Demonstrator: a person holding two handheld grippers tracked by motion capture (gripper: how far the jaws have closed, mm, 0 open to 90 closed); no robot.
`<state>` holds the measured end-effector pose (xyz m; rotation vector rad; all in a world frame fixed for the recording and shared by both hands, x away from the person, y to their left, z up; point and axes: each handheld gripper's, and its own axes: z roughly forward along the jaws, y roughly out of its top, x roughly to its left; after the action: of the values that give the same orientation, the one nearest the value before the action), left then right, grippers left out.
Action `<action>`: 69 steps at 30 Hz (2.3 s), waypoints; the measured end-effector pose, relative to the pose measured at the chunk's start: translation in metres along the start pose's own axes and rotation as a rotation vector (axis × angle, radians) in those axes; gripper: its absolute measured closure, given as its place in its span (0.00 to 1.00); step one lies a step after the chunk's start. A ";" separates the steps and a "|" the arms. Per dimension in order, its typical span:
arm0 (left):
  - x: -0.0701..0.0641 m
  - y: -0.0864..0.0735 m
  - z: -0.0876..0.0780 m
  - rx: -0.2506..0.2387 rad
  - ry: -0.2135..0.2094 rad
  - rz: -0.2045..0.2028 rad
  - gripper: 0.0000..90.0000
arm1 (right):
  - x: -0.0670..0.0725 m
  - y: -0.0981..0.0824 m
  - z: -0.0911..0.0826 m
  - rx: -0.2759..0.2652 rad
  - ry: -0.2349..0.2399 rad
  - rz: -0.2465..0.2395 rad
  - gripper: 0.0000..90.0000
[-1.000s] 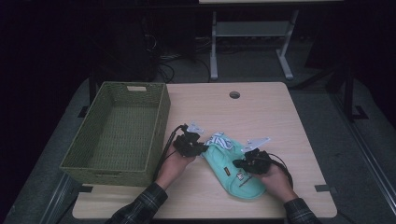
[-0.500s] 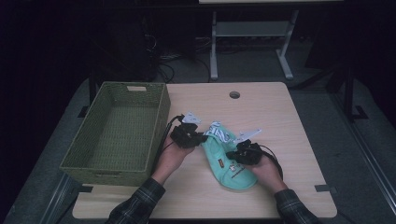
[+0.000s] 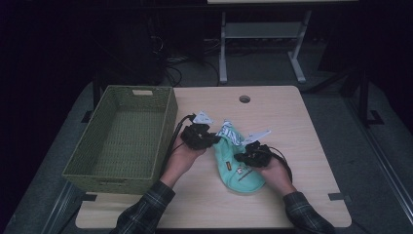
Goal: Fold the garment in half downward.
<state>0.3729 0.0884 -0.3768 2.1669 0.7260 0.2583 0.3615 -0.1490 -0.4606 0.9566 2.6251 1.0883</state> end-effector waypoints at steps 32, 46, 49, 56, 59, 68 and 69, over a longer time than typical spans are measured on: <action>-0.031 0.003 -0.001 -0.008 -0.098 0.178 0.92 | 0.000 -0.040 -0.031 0.046 -0.029 0.024 1.00; -0.051 -0.015 0.019 0.071 -0.168 0.239 0.91 | -0.011 -0.046 -0.056 -0.008 -0.074 0.052 1.00; -0.056 -0.018 0.024 0.078 -0.182 0.248 0.91 | -0.006 -0.053 -0.063 -0.003 -0.070 0.046 1.00; -0.064 -0.021 0.031 0.111 -0.197 0.284 0.90 | 0.000 -0.061 -0.064 0.020 -0.064 0.043 1.00; -0.066 -0.022 0.033 0.106 -0.216 0.265 0.86 | 0.001 -0.059 -0.067 0.008 -0.061 0.039 1.00; -0.059 -0.011 0.023 0.029 -0.262 0.174 0.63 | 0.005 -0.055 -0.066 -0.020 -0.017 0.034 1.00; -0.058 -0.009 0.023 0.021 -0.258 0.167 0.62 | 0.006 -0.055 -0.066 -0.018 -0.013 0.034 1.00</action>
<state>0.3315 0.0446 -0.3954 2.2309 0.4054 0.0546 0.3054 -0.2132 -0.4490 1.0040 2.5934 1.1081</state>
